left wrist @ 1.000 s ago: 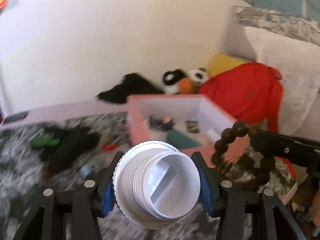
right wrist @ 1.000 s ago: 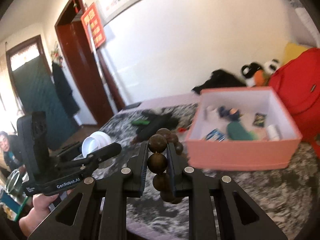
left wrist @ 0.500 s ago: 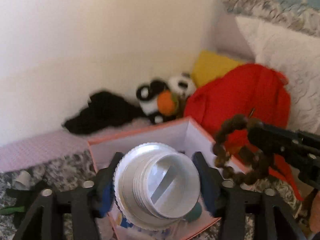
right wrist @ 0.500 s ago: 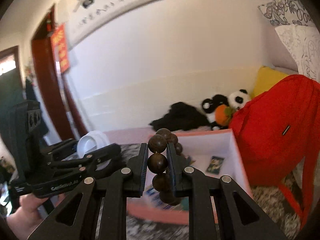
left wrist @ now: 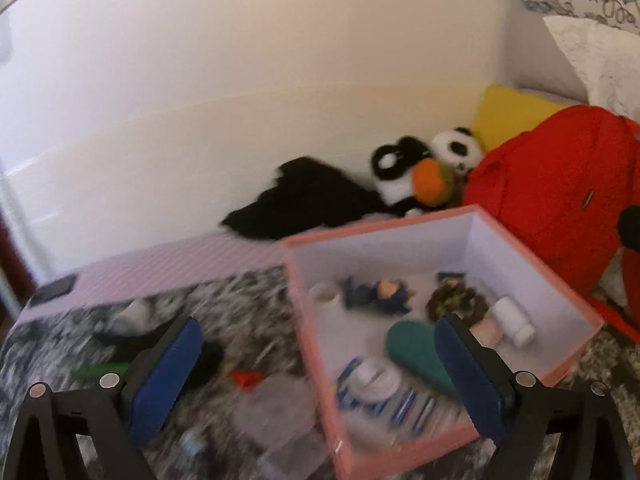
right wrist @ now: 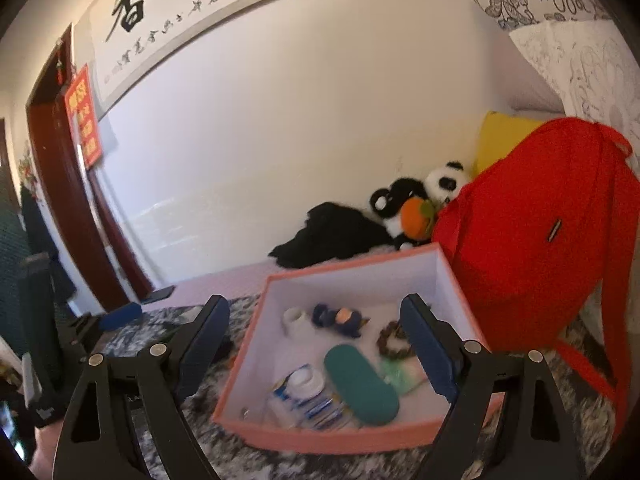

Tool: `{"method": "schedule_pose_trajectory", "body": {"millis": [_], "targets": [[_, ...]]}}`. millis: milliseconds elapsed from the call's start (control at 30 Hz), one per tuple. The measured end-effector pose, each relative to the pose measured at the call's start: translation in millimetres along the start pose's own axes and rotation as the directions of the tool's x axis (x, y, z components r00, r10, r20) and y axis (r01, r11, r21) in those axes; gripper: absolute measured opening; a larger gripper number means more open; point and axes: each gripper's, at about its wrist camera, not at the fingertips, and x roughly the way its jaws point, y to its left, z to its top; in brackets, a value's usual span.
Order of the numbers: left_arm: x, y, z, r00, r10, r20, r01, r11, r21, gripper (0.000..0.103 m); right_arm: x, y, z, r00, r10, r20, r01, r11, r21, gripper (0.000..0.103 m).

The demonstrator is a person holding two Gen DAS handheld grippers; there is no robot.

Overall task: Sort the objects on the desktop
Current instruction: 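Move both tools back toward the gloves and small bottle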

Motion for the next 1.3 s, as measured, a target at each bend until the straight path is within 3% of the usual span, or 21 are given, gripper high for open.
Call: {"method": "schedule_pose_trajectory", "body": {"millis": [133, 367, 567, 700, 800, 867, 1033, 1200, 1300], "targets": [[-36.3, 20.6, -35.6, 0.997, 0.078, -0.015, -0.078, 0.997, -0.018, 0.097, -20.0, 21.9, -32.0, 0.998, 0.036, -0.048, -0.036, 0.999, -0.009, 0.091], [-76.0, 68.6, -93.5, 0.989, 0.129, -0.067, -0.134, 0.988, -0.073, 0.098, -36.8, 77.5, -89.2, 0.985, 0.077, -0.157, -0.089, 0.994, -0.067, 0.094], [-80.7, 151.3, -169.4, 0.961, 0.203, -0.19, -0.236, 0.956, -0.176, 0.098, -13.1, 140.4, -137.5, 0.949, 0.129, -0.288, -0.175, 0.975, -0.138, 0.094], [-71.3, 207.6, -210.3, 0.929, 0.251, -0.273, -0.317, 0.918, -0.237, 0.098, 25.5, 180.0, -160.2, 0.922, 0.138, -0.361, -0.22, 0.955, -0.198, 0.094], [-57.4, 233.6, -223.6, 0.916, 0.254, -0.309, -0.34, 0.902, -0.267, 0.098, 63.2, 205.3, -173.5, 0.899, 0.14, -0.415, -0.248, 0.944, -0.219, 0.094], [-41.8, 246.6, -225.3, 0.917, 0.24, -0.318, -0.332, 0.901, -0.28, 0.098, 90.7, 218.4, -180.2, 0.886, 0.139, -0.442, -0.259, 0.94, -0.224, 0.094], [2.7, 256.1, -218.5, 0.927, 0.191, -0.323, -0.284, 0.921, -0.269, 0.098, 166.8, 239.3, -195.0, 0.88, 0.066, -0.471, -0.223, 0.932, -0.286, 0.093], [47.1, 257.2, -208.1, 0.937, 0.132, -0.322, -0.223, 0.938, -0.264, 0.098, 242.7, 241.6, -202.2, 0.869, -0.014, -0.495, -0.174, 0.927, -0.331, 0.092], [73.2, 255.3, -199.7, 0.946, 0.097, -0.31, -0.179, 0.952, -0.247, 0.098, 282.3, 240.6, -208.7, 0.85, -0.031, -0.526, -0.168, 0.93, -0.327, 0.086]]}}
